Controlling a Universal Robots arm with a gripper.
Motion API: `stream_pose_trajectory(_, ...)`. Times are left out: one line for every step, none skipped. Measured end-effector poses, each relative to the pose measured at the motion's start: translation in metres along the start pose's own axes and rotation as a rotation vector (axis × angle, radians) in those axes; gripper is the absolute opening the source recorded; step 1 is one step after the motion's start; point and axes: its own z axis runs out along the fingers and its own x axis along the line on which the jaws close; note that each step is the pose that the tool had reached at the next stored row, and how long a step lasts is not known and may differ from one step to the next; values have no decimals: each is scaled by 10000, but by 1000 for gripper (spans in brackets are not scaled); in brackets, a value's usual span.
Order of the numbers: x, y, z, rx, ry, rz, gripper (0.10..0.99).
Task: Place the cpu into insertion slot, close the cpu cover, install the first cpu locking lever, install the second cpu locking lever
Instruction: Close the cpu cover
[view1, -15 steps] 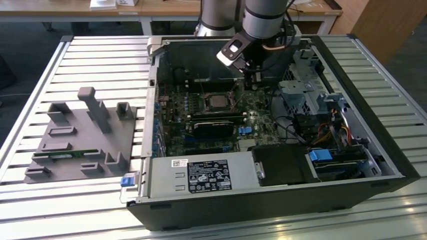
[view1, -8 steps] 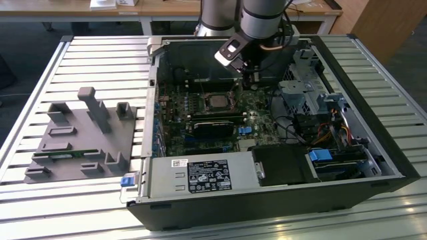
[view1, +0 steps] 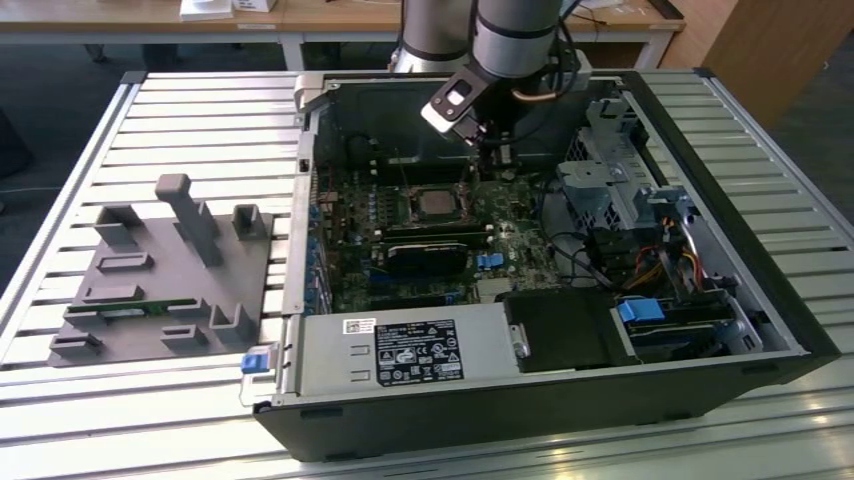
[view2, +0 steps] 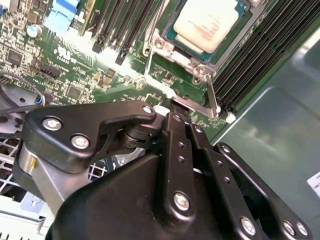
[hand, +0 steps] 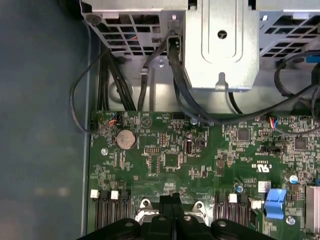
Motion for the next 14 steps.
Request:
stream_pose_trajectory(0,-14,1,-1,1,0,106)
stream_pose_trajectory(0,-29,1,-1,1,0,106)
stream_pose_trajectory(0,-40,1,-1,0,0,106)
stream_pose_trajectory(0,-48,2,0,0,1,106)
stream_pose_trajectory(0,-54,3,0,-1,0,106)
stream_pose_trajectory(0,-63,5,0,-2,0,106)
stream_pose_trajectory(0,-72,7,0,-1,0,106)
stream_pose_trajectory(0,-81,8,0,0,1,106)
stream_pose_trajectory(0,-93,10,0,0,0,106)
stream_pose_trajectory(0,-105,13,-1,1,1,106)
stream_pose_trajectory(-1,-116,16,-1,1,0,106)
stream_pose_trajectory(-1,-126,19,-1,1,0,106)
stream_pose_trajectory(-1,-135,21,-1,1,1,106)
stream_pose_trajectory(-1,-143,24,0,0,1,106)
